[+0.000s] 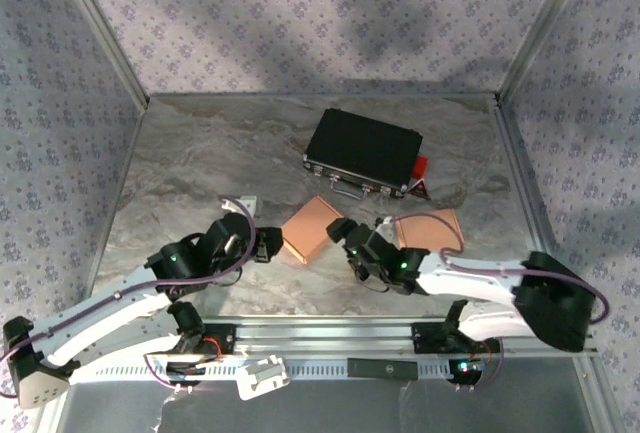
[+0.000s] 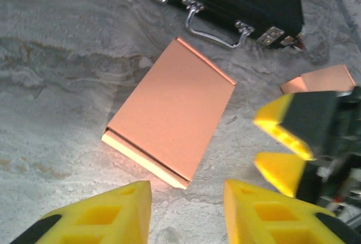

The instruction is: Fold the paper box

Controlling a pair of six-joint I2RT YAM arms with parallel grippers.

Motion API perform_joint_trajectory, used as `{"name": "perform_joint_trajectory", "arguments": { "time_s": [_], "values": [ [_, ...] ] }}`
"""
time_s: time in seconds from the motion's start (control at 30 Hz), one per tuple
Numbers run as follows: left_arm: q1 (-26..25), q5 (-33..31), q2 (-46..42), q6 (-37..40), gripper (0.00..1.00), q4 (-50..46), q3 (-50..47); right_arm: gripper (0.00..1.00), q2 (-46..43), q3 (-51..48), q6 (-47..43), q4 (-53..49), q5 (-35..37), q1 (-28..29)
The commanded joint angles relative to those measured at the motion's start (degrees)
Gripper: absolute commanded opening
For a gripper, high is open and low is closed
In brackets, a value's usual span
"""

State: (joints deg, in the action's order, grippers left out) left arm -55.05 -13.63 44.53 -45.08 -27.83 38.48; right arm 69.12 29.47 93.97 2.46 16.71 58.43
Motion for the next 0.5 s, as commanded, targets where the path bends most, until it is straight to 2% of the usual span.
{"name": "perform_joint_trajectory", "arguments": {
  "time_s": [0.0,0.03,0.07,0.13,0.27,0.4,0.47],
  "values": [
    [4.0,5.0,-1.8,0.8,0.51,1.1,0.6,0.99,-6.0,7.5,-21.8,-17.6,1.6,-5.1],
    [5.8,6.3,-2.0,1.3,0.69,0.3,1.1,0.99,-6.4,10.5,-28.3,-20.6,-0.6,-7.4],
    [8.5,8.5,-2.3,2.1,0.99,-0.5,1.8,0.99,-6.2,13.9,-35.3,-25.3,-2.7,-9.5],
    [15.1,14.4,-2.4,3.8,1.00,-1.6,3.1,0.99,-4.8,21.3,-47.2,-33.4,-4.7,-12.3],
    [27.3,24.7,-1.2,7.4,1.00,-2.9,6.1,0.99,-5.4,30.1,-55.6,-48.0,7.8,-12.0],
    [39.5,28.7,-2.0,11.7,1.00,-5.8,10.5,0.99,-12.2,31.4,-61.7,-49.2,16.9,-12.7],
    [42.8,28.6,-2.6,14.5,1.00,-5.1,11.8,0.99,-16.2,30.8,-63.4,-48.9,23.2,-12.5]
  ]
}}
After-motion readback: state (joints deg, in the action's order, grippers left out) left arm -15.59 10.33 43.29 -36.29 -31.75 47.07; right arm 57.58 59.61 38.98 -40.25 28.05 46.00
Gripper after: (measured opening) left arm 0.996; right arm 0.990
